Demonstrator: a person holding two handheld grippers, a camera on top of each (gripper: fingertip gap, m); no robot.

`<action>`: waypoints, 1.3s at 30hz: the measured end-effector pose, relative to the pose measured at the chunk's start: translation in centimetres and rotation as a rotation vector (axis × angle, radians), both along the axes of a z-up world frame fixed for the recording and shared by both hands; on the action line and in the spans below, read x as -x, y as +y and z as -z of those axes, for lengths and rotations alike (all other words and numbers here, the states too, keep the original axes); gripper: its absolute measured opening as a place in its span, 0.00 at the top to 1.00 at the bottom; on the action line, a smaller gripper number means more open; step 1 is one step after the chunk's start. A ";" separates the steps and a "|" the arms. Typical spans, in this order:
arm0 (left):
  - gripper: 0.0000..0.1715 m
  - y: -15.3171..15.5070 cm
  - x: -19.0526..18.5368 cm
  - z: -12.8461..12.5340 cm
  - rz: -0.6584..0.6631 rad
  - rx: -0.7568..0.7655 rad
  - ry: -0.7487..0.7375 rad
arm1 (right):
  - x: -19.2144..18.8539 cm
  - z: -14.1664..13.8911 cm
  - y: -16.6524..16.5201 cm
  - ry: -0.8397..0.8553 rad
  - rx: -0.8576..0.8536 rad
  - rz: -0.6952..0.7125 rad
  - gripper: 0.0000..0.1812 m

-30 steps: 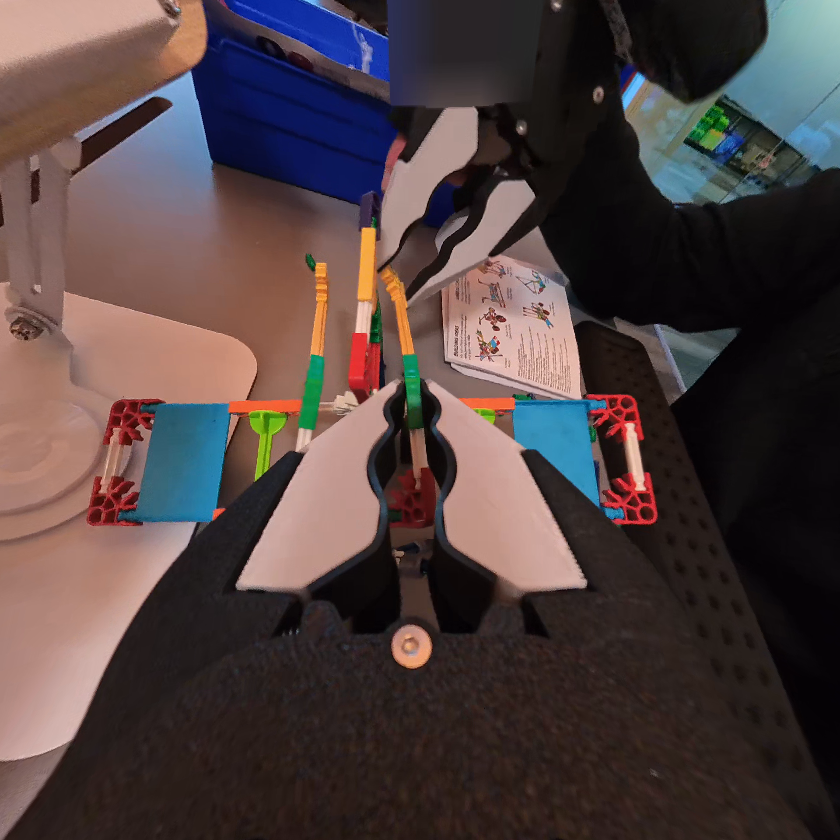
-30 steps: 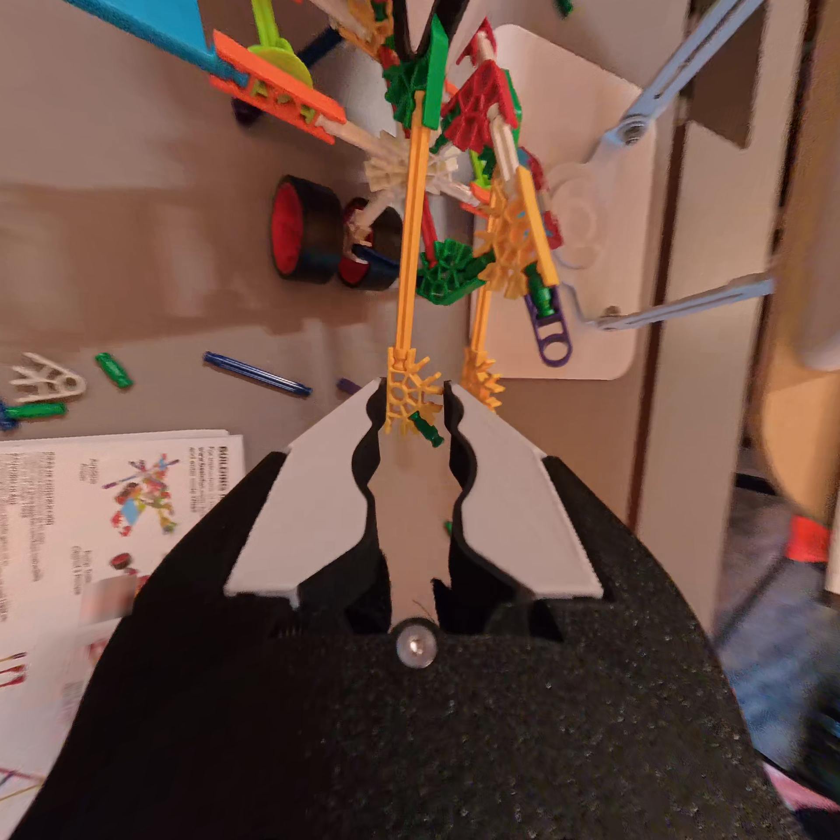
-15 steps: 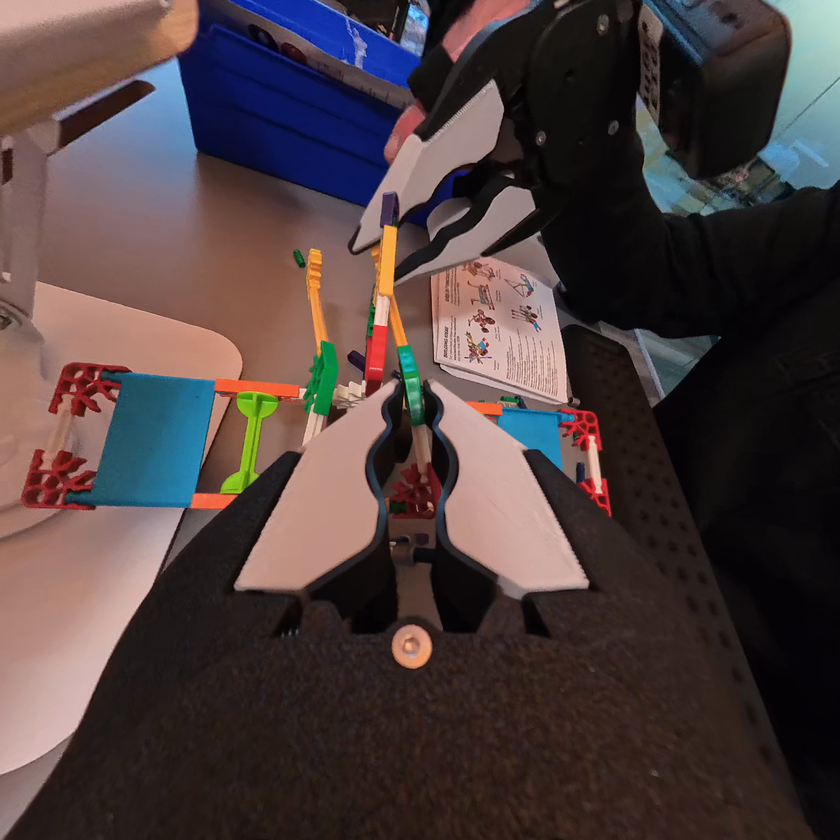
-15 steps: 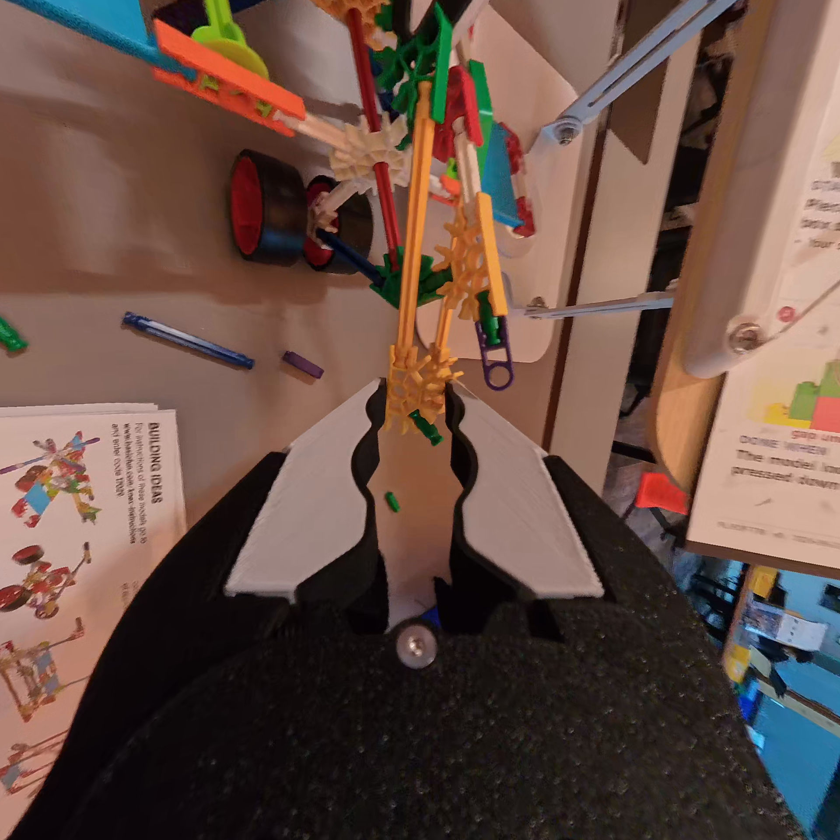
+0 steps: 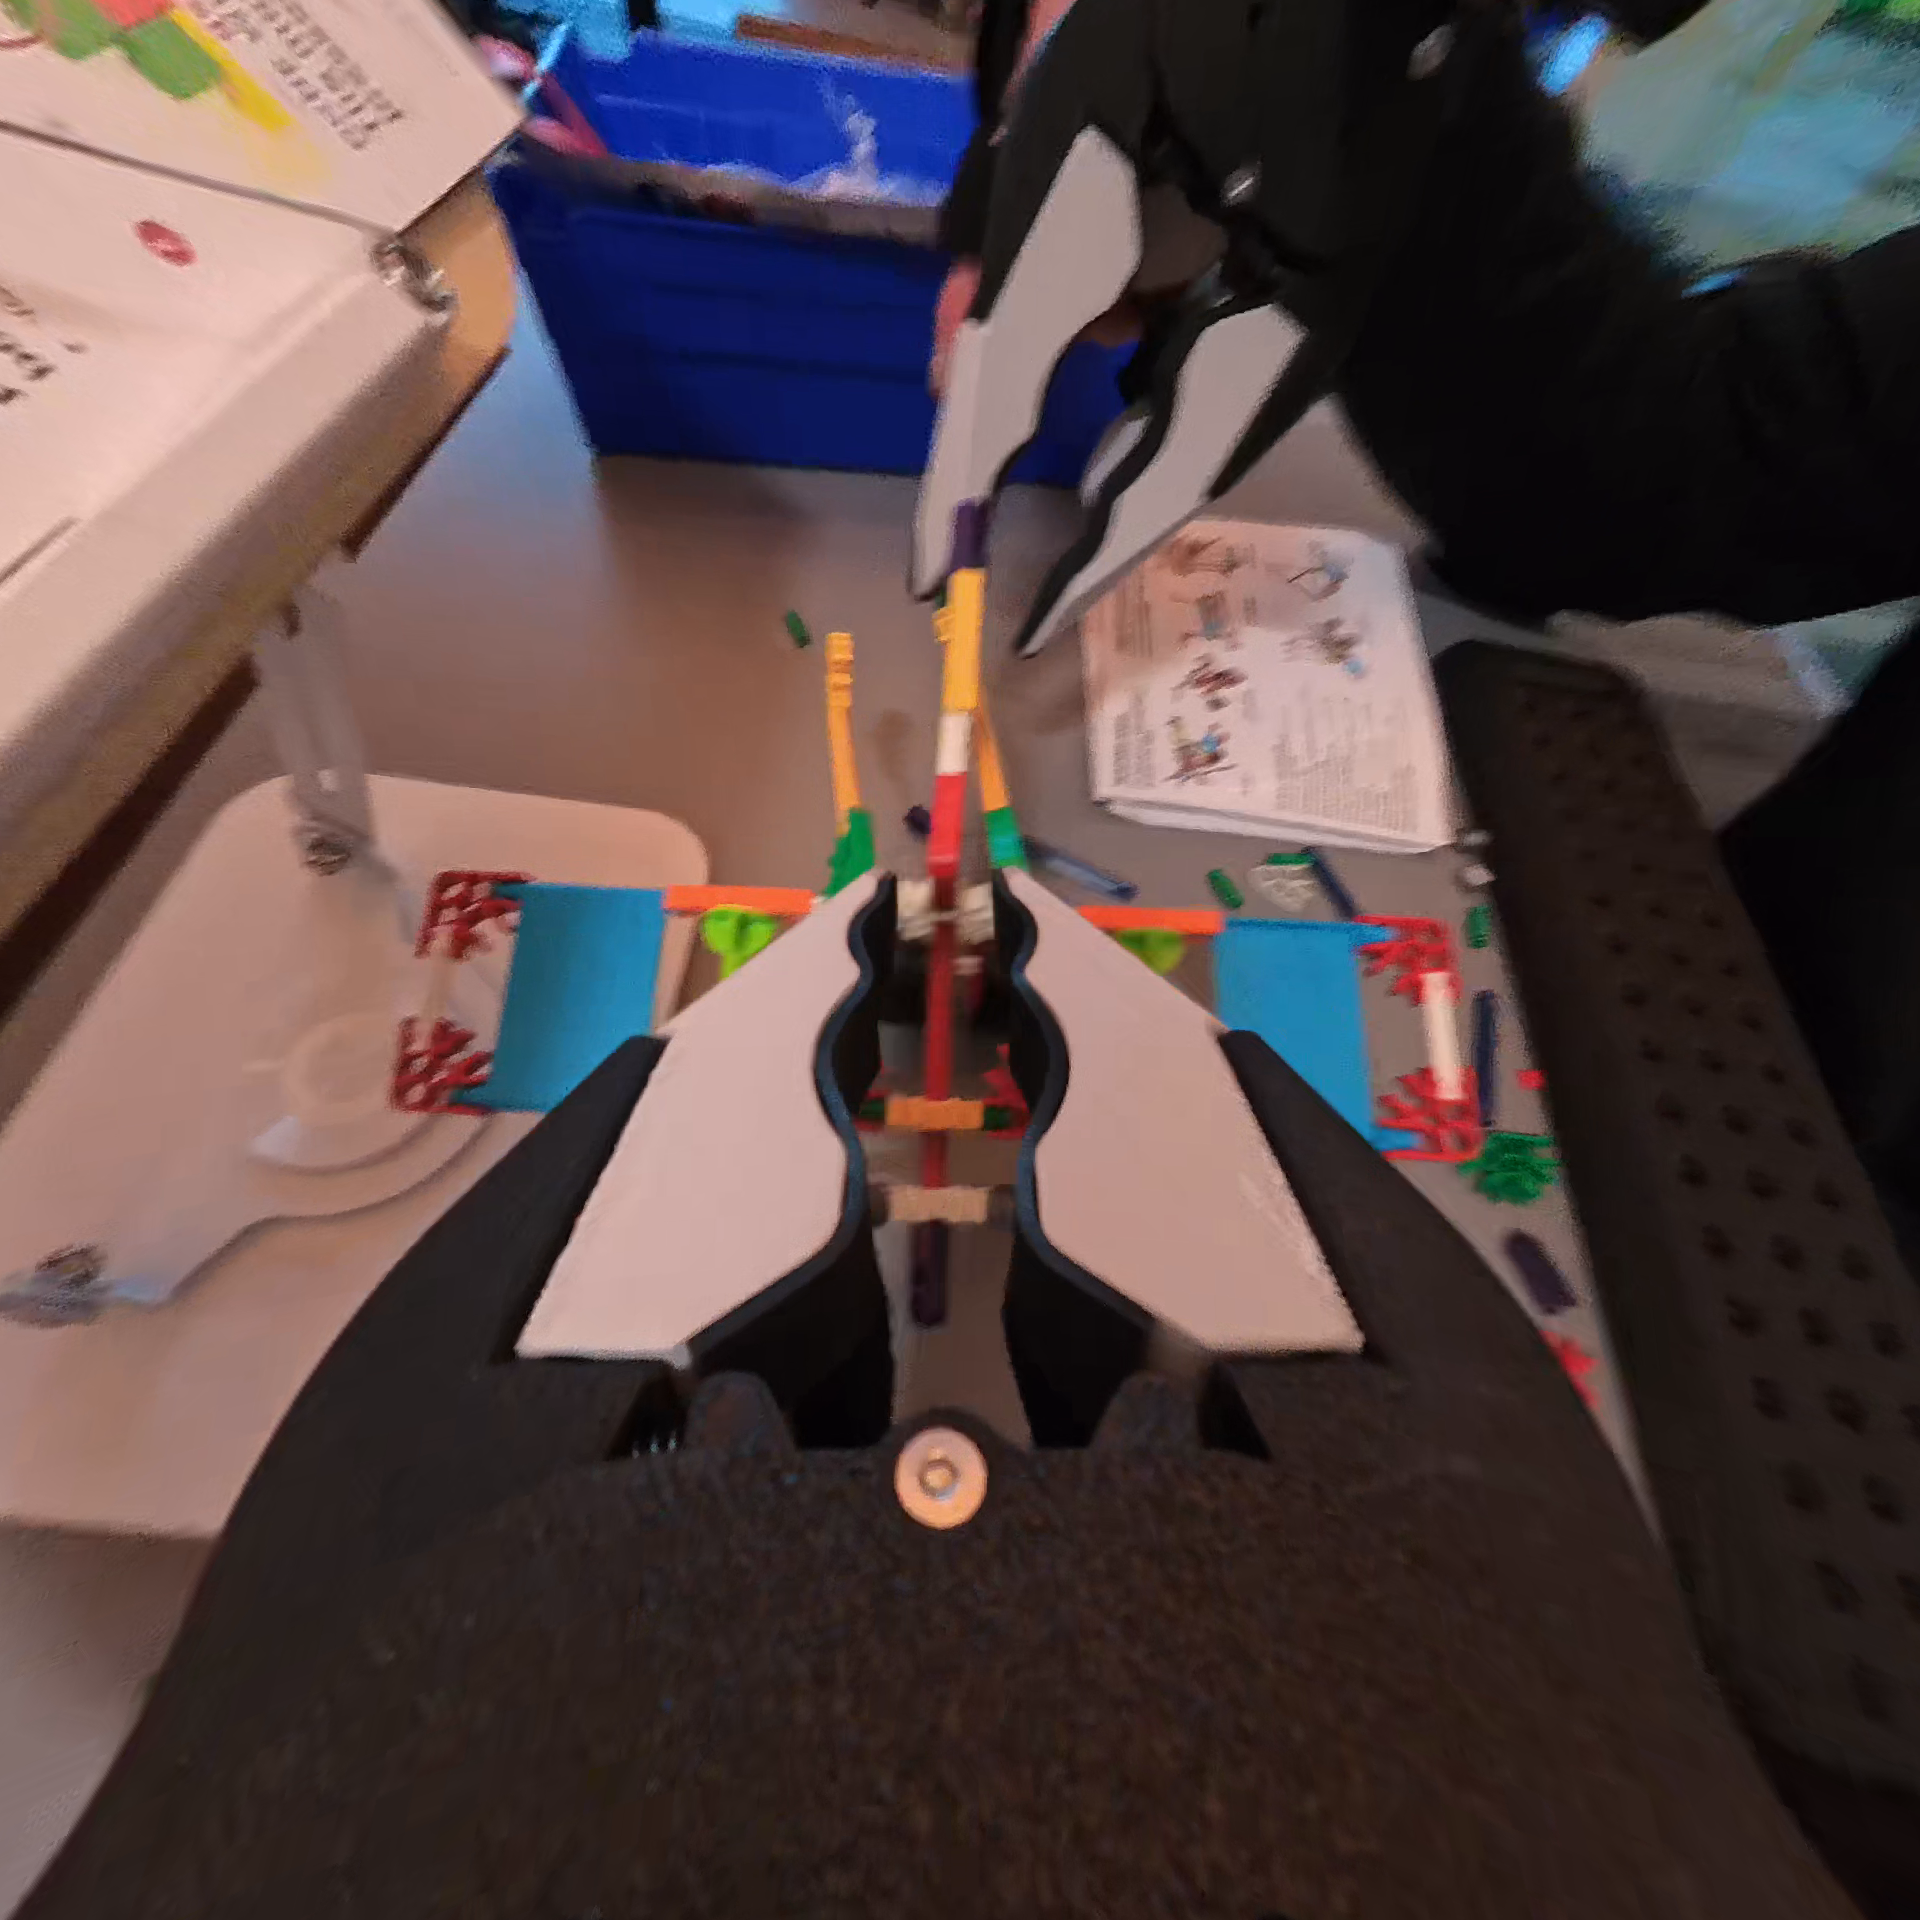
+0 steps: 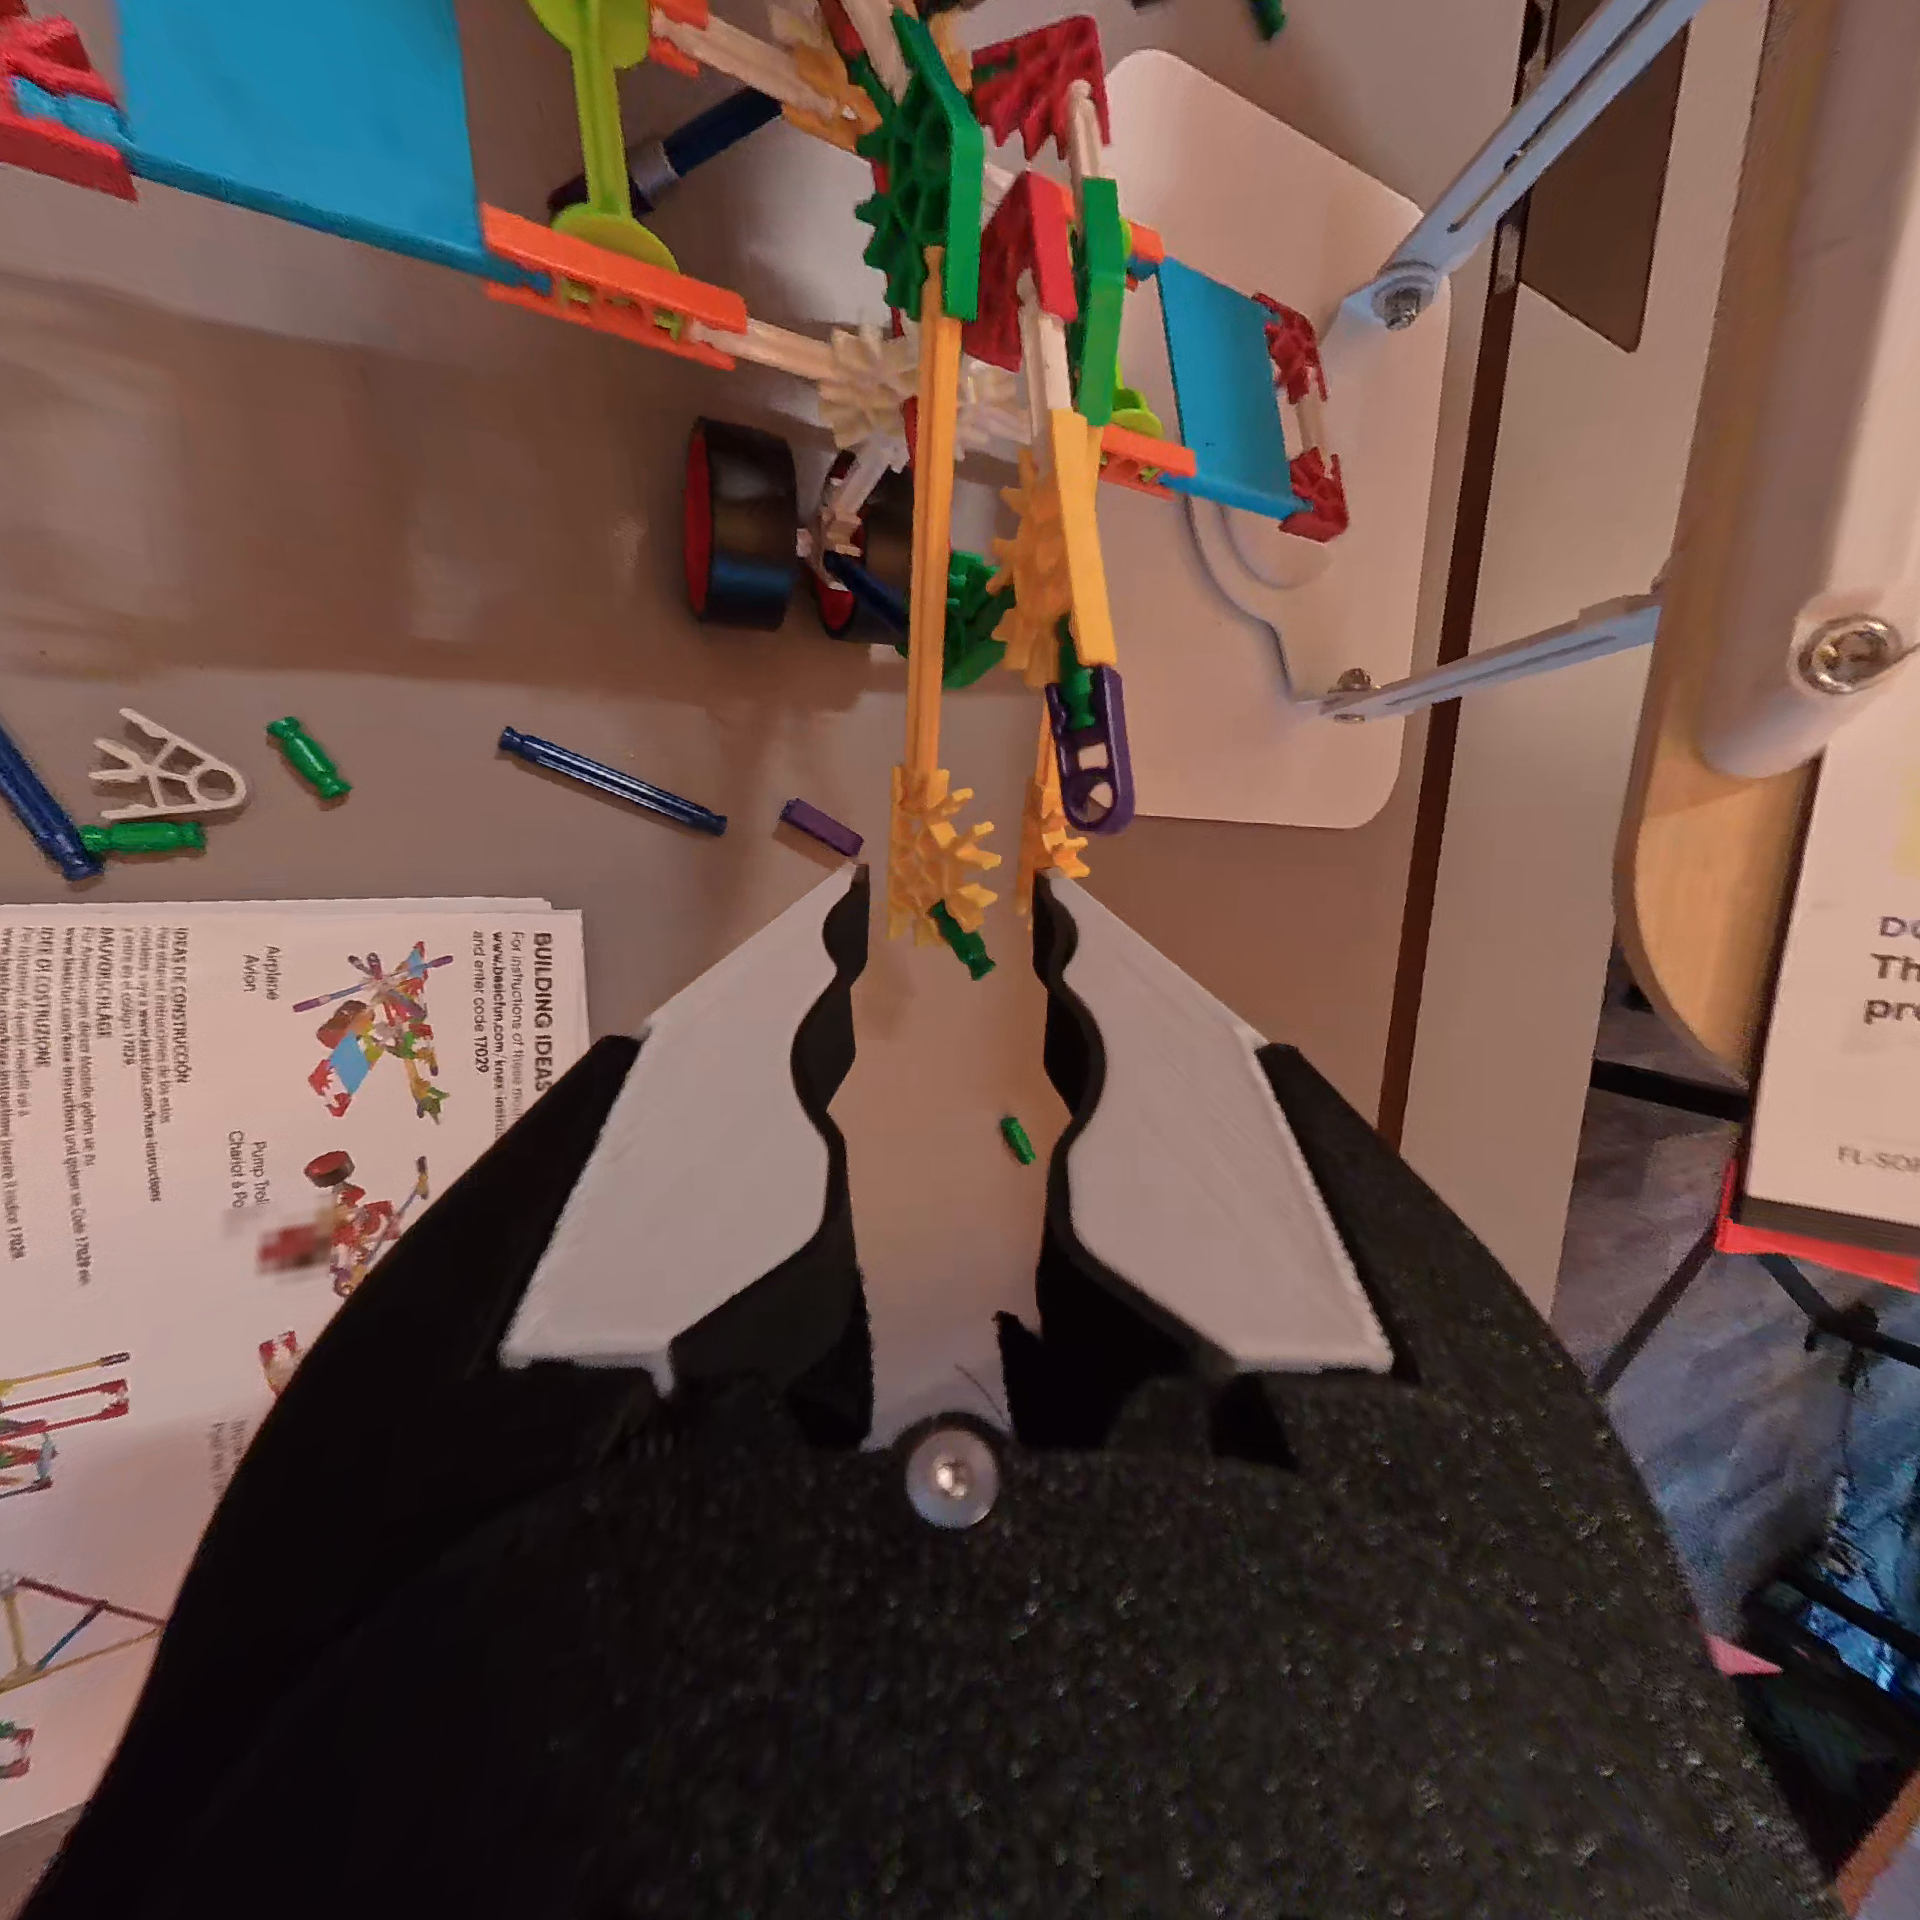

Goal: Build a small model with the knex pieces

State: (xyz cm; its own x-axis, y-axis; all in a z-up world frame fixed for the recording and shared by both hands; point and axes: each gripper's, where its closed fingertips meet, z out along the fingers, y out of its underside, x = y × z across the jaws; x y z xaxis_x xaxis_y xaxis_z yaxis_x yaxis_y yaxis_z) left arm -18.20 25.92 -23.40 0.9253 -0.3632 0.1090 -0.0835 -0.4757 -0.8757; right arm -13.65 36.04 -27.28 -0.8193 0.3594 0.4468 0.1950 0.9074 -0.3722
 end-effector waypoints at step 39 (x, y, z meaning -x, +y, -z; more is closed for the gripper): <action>0.96 2.7 0.6 2.1 -0.006 0.127 -0.214 | 1.1 -5.6 1.9 0.066 0.369 0.115 0.87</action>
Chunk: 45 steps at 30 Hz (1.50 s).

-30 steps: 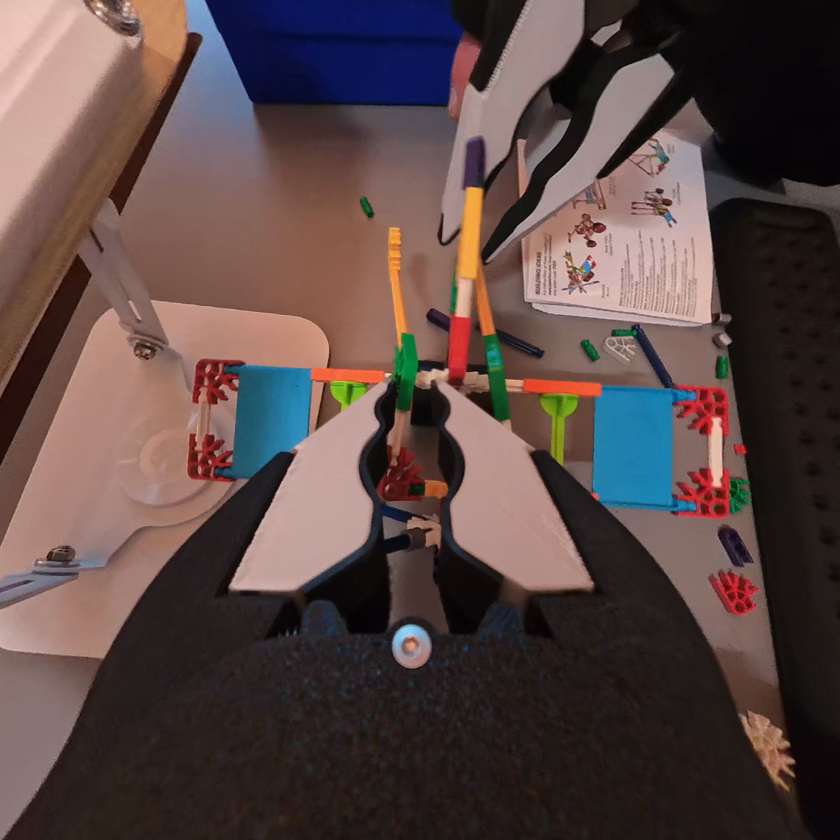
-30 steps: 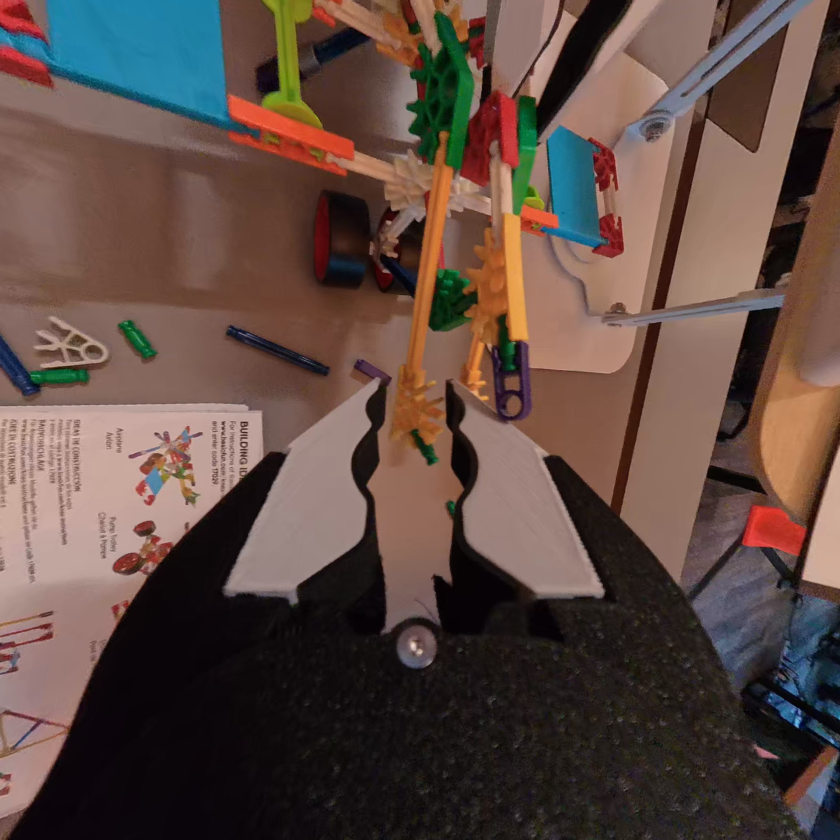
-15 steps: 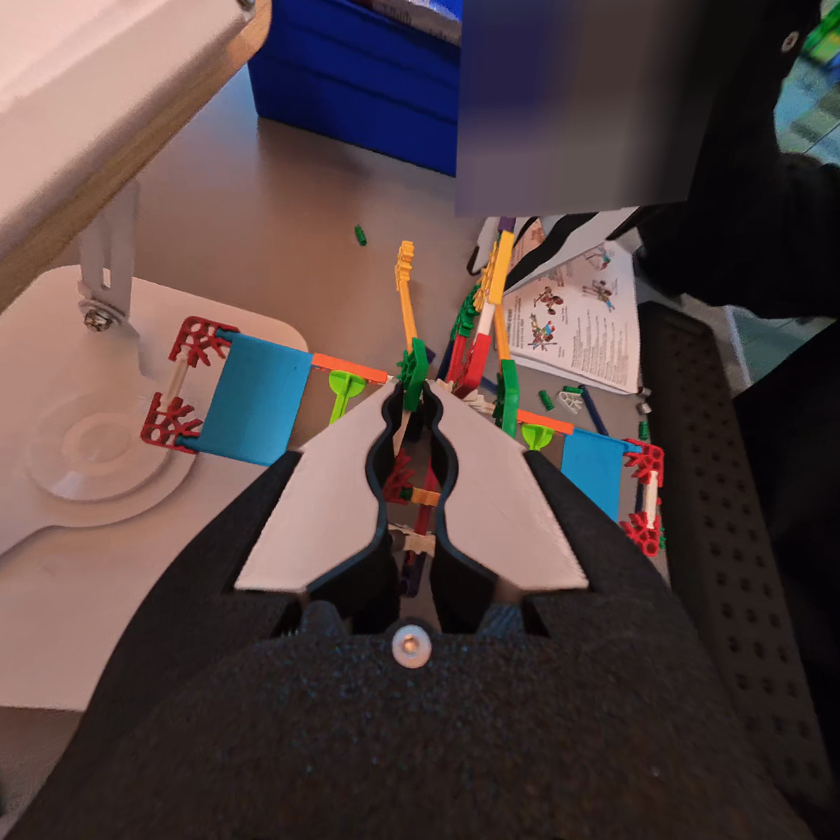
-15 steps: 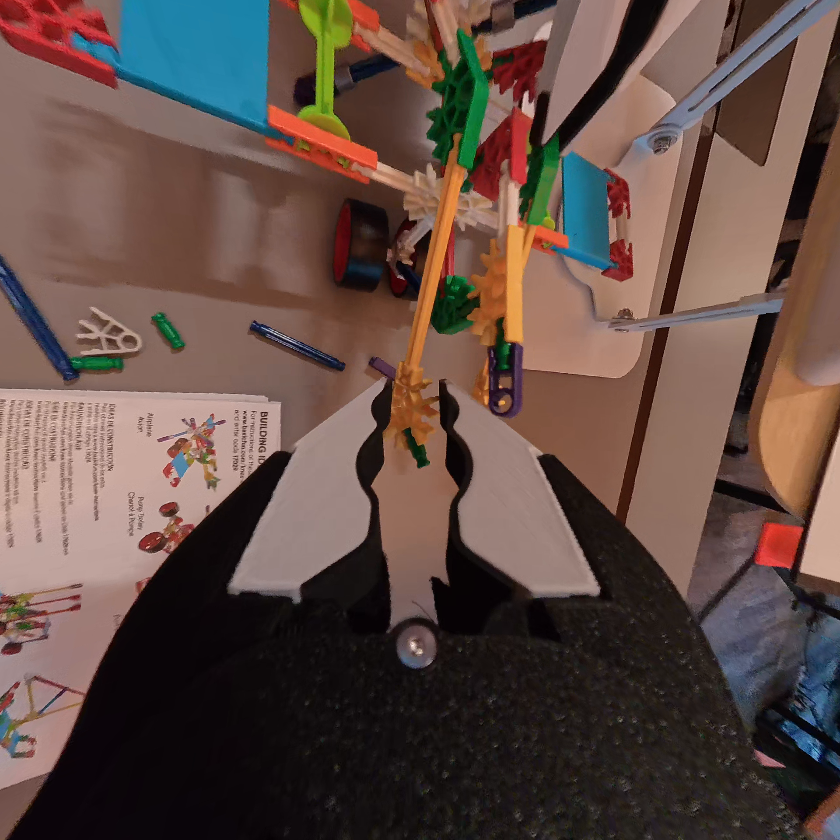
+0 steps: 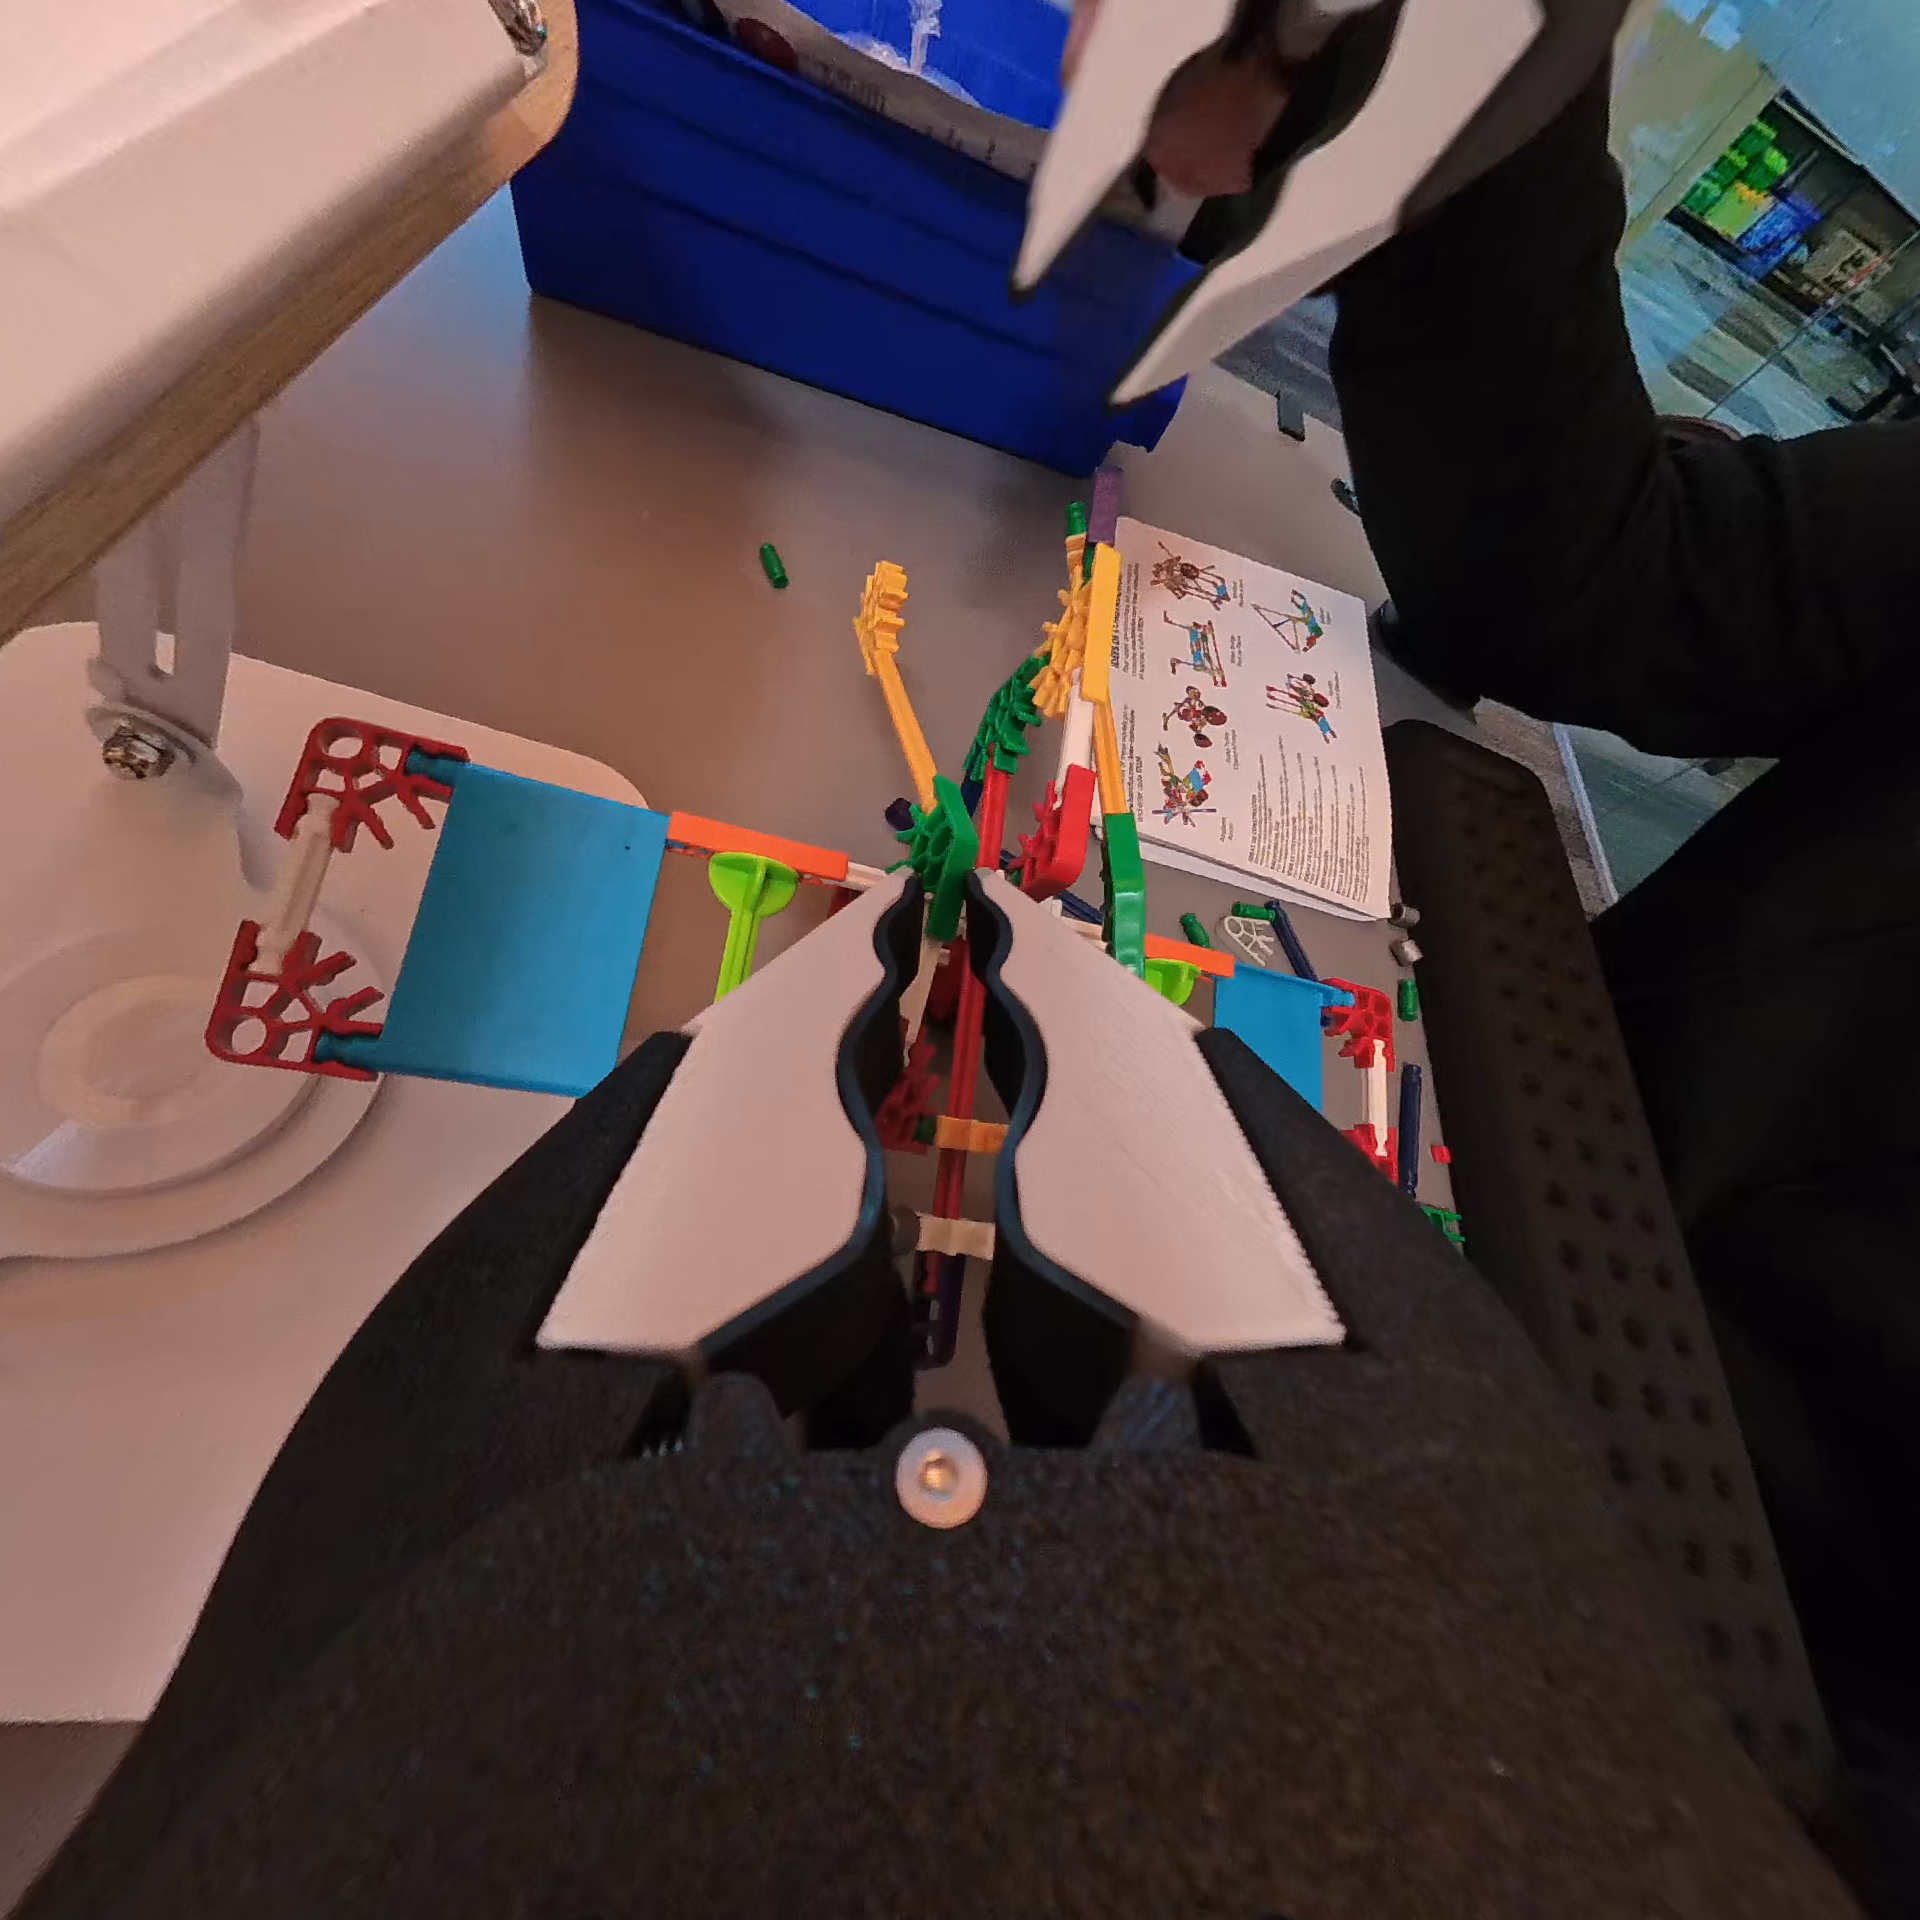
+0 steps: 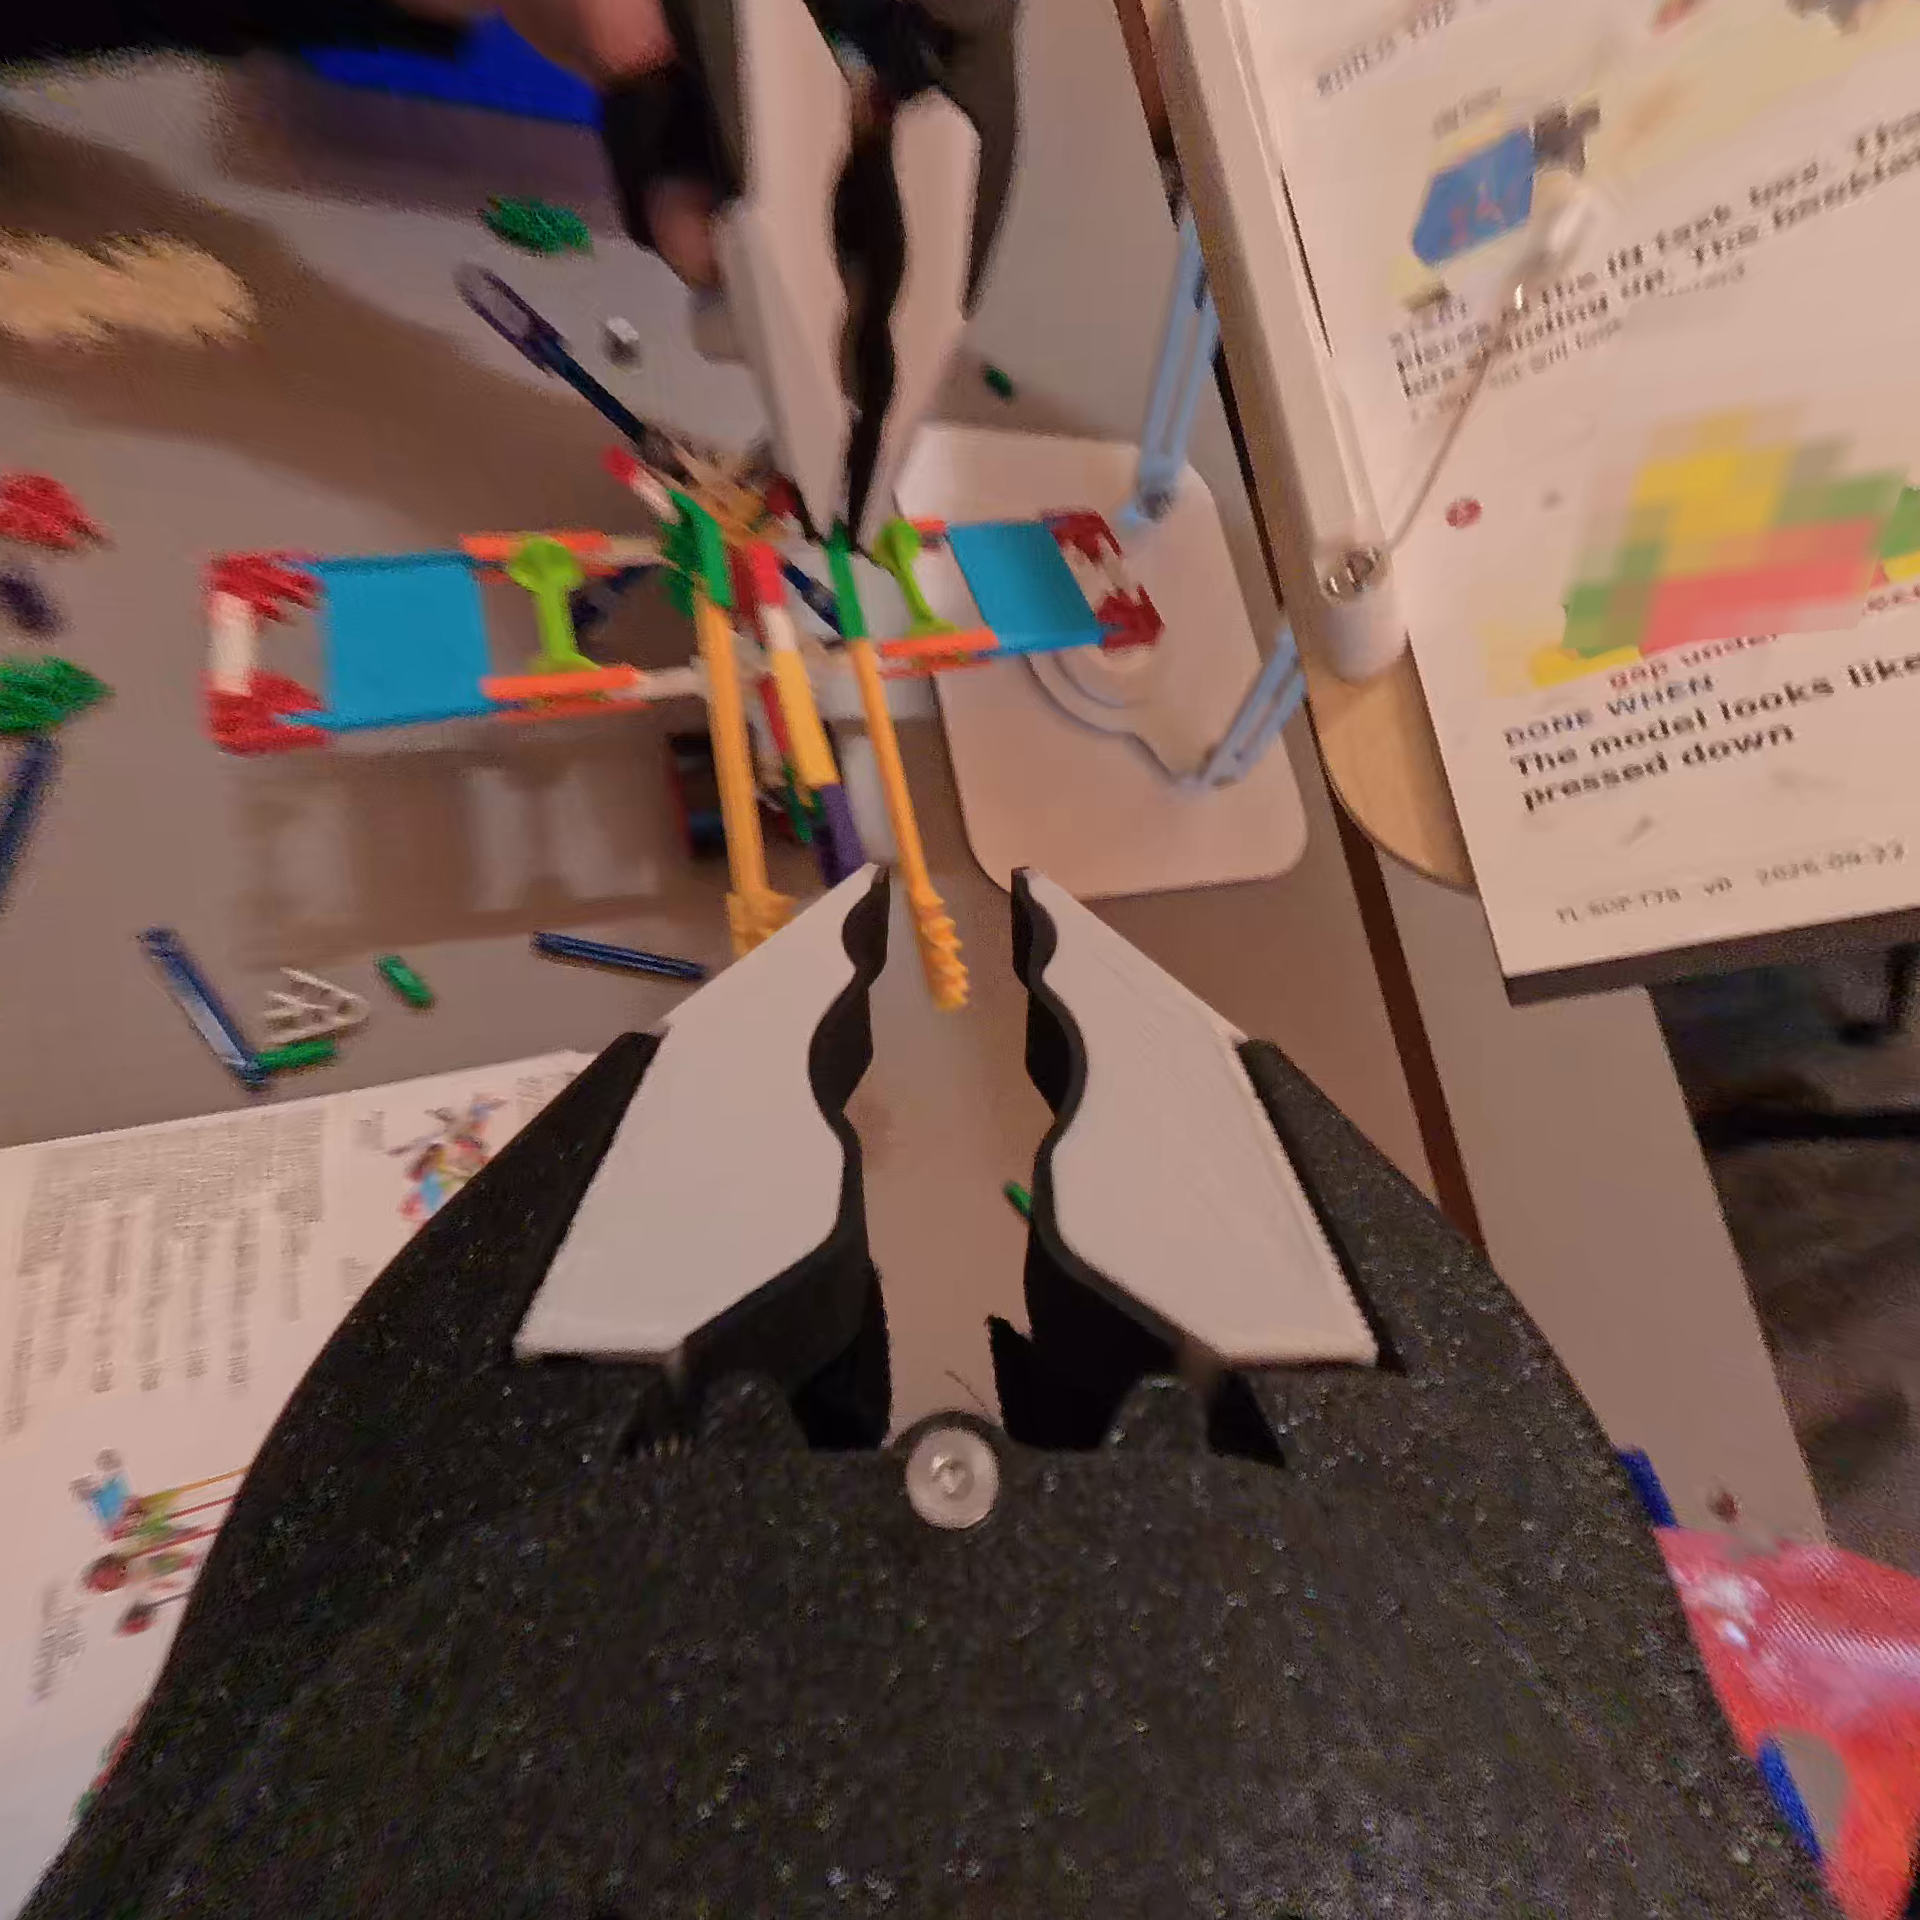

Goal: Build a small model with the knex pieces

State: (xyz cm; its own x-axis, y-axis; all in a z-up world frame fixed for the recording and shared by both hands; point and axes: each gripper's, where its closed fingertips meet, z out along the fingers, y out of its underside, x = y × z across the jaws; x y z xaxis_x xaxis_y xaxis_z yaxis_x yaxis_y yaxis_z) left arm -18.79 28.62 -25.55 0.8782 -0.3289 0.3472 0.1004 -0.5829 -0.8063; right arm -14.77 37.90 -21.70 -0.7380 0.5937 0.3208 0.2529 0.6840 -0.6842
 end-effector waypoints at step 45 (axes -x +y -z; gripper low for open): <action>0.97 -0.5 -2.5 2.3 0.114 0.127 0.481 | 0.7 6.9 0.3 -0.354 0.163 0.027 0.96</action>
State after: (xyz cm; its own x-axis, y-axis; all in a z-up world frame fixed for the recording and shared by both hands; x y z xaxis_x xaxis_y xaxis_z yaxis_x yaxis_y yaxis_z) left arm -16.32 28.14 -27.81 0.9096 -0.4131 -0.0438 -0.3342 -0.6651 -0.6678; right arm -15.45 38.22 -28.62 -0.7694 0.6367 -0.0514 0.5096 0.5634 -0.6503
